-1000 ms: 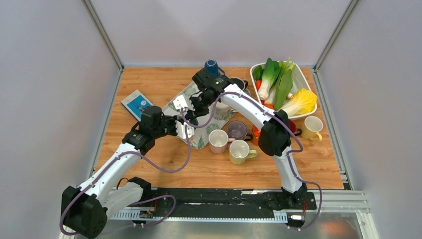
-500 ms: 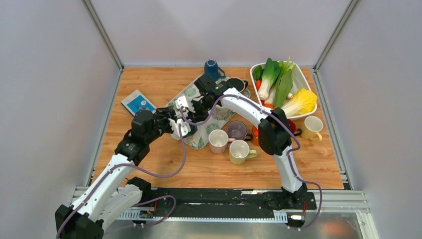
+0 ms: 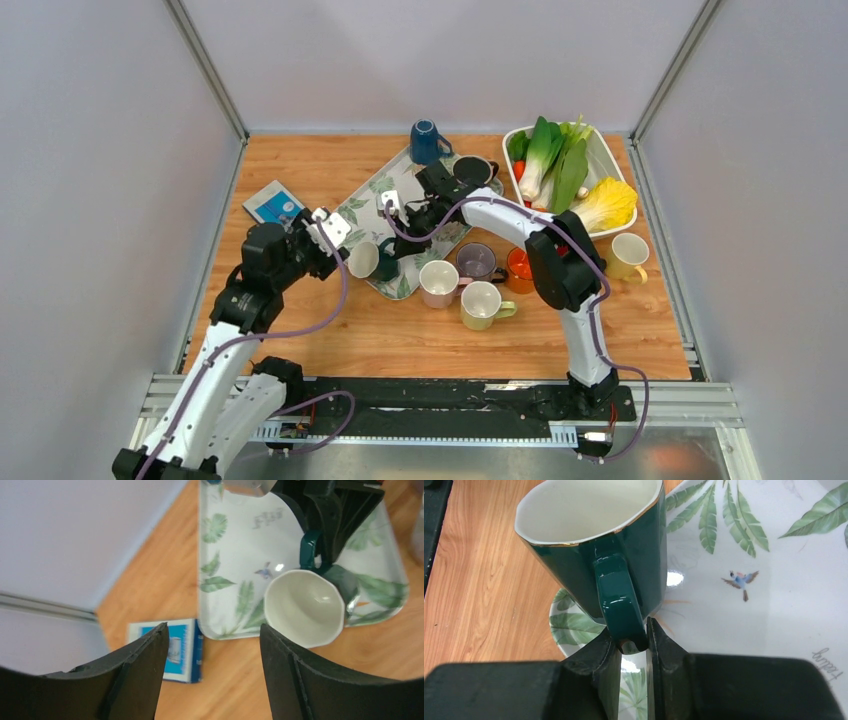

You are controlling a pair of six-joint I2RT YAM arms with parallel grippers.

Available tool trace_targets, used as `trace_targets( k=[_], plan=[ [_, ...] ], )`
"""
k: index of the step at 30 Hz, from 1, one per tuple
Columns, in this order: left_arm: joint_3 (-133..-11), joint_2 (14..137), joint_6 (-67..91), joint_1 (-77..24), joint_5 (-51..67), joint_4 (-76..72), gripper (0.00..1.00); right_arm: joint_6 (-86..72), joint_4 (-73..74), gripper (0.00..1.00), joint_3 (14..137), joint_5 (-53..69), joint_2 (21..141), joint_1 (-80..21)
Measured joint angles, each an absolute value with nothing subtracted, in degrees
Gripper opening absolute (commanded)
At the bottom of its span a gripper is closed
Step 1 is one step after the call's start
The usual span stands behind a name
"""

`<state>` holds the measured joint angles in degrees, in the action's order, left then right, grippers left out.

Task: Turn the mug right side up
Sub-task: Place the cup at the center of the board.

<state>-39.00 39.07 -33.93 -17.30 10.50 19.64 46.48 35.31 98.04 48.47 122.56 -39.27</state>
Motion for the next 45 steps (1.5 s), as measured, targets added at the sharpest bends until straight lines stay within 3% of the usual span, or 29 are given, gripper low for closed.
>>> trace_targets(
  k=[16,20,21,22,25,27,37,45],
  plan=[
    [-43.4,64.8,-15.6,-10.9,26.1,23.3,0.67,45.2,28.3,0.0,92.6,51.2,120.9,-38.2],
    [-43.7,71.2,-14.2,-10.9,27.5,19.8,0.5,46.8,27.1,0.0,90.9,50.7,119.8,-38.5],
    [-43.8,72.5,-13.9,-10.9,28.0,19.3,0.4,47.1,27.1,0.03,90.7,50.5,119.6,-38.6],
    [-44.3,73.8,-13.8,-10.9,28.7,19.1,0.36,47.3,27.1,0.08,90.7,50.2,119.5,-38.8],
    [-46.2,76.7,-14.2,-10.9,30.6,18.9,0.08,48.4,26.8,0.23,90.4,49.9,119.2,-39.1],
    [-47.3,77.6,-15.0,-10.7,31.8,19.6,0.01,49.5,26.9,0.33,89.9,49.2,118.8,-39.2],
    [-49.0,77.8,-17.1,-10.6,32.8,24.9,0.0,60.8,32.5,0.49,91.3,38.7,118.4,-42.8],
    [-53.8,77.9,-19.4,-10.4,30.4,28.9,0.0,61.3,35.3,0.44,97.8,36.0,118.4,-43.8]
  ],
)
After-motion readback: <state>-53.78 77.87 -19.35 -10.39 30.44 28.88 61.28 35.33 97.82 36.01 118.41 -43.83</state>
